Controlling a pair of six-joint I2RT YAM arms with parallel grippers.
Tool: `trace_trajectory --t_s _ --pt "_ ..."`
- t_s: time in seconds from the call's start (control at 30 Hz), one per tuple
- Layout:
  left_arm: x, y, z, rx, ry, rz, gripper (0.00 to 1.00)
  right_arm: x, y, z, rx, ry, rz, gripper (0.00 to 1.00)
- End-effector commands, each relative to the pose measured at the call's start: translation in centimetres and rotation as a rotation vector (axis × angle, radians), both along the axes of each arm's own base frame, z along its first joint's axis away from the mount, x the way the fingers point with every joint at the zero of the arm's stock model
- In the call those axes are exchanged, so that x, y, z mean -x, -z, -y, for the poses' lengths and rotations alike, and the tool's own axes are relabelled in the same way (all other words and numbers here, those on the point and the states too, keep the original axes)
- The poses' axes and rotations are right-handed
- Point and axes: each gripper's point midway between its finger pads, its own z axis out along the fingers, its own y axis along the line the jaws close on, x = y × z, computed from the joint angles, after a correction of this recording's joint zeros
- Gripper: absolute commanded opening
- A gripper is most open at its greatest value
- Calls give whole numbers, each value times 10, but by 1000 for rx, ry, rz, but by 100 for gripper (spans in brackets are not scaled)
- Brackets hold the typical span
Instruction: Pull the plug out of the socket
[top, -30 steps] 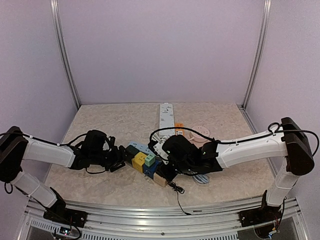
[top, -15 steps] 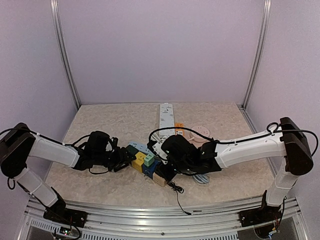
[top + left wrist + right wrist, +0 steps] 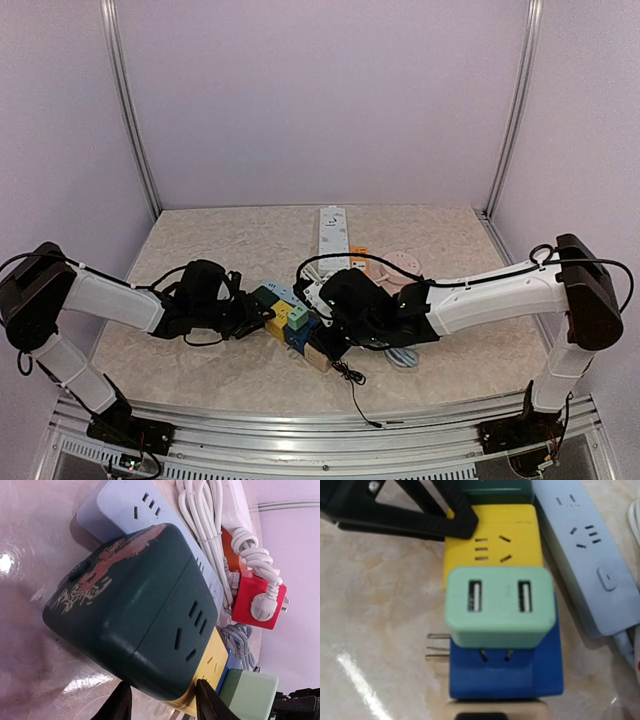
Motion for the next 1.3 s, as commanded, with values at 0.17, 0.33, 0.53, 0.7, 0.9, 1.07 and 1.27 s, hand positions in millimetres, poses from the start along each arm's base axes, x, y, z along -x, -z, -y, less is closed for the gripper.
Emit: trace_trajectory --t_s 0.17,0.33,0.53,0.7,0.9,1.07,1.27 --pt "5 15 5 -95 37 -4 41 -8 -3 -11 -40 13 6 0" --pt "7 21 3 -125 36 -17 40 -7 -3 -12 -44 16 -1 0" --pt "10 29 0 -156 34 -31 40 -6 -3 -12 -56 20 -18 0" --pt "12 31 0 -165 34 -35 40 -6 -3 -13 -107 23 -79 0" --pt "12 33 -3 -179 30 -39 40 -8 -4 -13 -160 30 -126 0" --pt "13 34 -3 -181 29 -39 40 -9 -4 -11 -175 37 -141 0" --pt "12 33 -3 -180 29 -38 40 -12 0 -8 -132 46 -113 0"
